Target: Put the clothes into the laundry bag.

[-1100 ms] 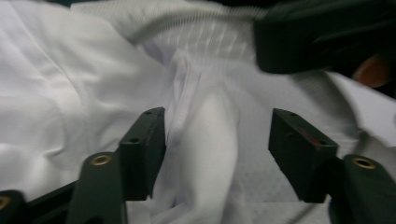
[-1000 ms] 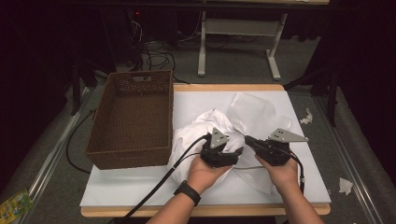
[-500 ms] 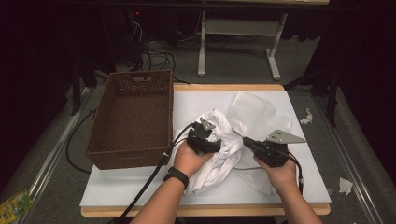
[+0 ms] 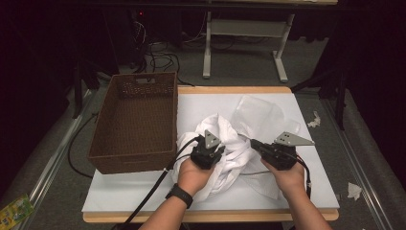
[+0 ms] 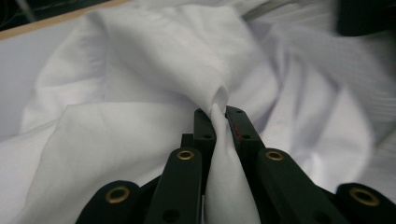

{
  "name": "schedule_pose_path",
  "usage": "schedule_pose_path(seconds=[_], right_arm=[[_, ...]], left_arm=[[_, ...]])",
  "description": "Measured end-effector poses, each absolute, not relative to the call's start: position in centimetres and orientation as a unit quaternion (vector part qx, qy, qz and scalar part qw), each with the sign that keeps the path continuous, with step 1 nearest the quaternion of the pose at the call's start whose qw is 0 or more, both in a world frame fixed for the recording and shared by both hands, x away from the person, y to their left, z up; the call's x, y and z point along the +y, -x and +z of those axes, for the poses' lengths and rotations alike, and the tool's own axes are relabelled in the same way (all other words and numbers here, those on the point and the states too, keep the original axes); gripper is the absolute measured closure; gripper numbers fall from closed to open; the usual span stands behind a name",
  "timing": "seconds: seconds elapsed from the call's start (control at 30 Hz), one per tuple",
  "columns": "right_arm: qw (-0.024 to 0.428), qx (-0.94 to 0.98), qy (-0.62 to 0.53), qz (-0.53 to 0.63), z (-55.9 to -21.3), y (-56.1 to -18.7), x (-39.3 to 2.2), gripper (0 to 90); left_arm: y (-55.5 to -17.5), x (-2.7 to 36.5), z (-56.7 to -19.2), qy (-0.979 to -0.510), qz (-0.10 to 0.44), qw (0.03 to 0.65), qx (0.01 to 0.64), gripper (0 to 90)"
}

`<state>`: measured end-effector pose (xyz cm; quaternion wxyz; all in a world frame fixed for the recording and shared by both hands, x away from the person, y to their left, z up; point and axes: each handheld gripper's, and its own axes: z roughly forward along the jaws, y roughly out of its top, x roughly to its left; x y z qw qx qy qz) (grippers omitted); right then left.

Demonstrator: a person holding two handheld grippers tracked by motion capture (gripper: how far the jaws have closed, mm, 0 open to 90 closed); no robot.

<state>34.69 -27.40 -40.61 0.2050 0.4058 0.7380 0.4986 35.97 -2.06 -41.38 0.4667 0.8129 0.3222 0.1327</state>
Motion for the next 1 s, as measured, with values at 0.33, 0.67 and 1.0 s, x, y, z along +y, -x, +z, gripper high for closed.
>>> schedule_pose_path(seconds=[0.33, 0.67, 1.0], right_arm=[[0.206, 0.733, -0.397, 0.513, -39.9, -34.7, -26.9, 90.0], [0.199, 0.736, -0.379, 0.525, -39.3, -33.2, -26.8, 90.0], [0.204, 0.735, -0.388, 0.517, -39.8, -33.6, -27.5, 90.0]], left_arm=[[-34.3, -6.4, -43.0, -0.845, 0.07, 0.464, 0.256, 84.1], [-38.9, -8.6, -44.4, -0.82, 0.09, 0.467, 0.319, 78.5], [-35.9, -4.3, -41.3, -0.787, 0.124, 0.529, 0.293, 34.0]])
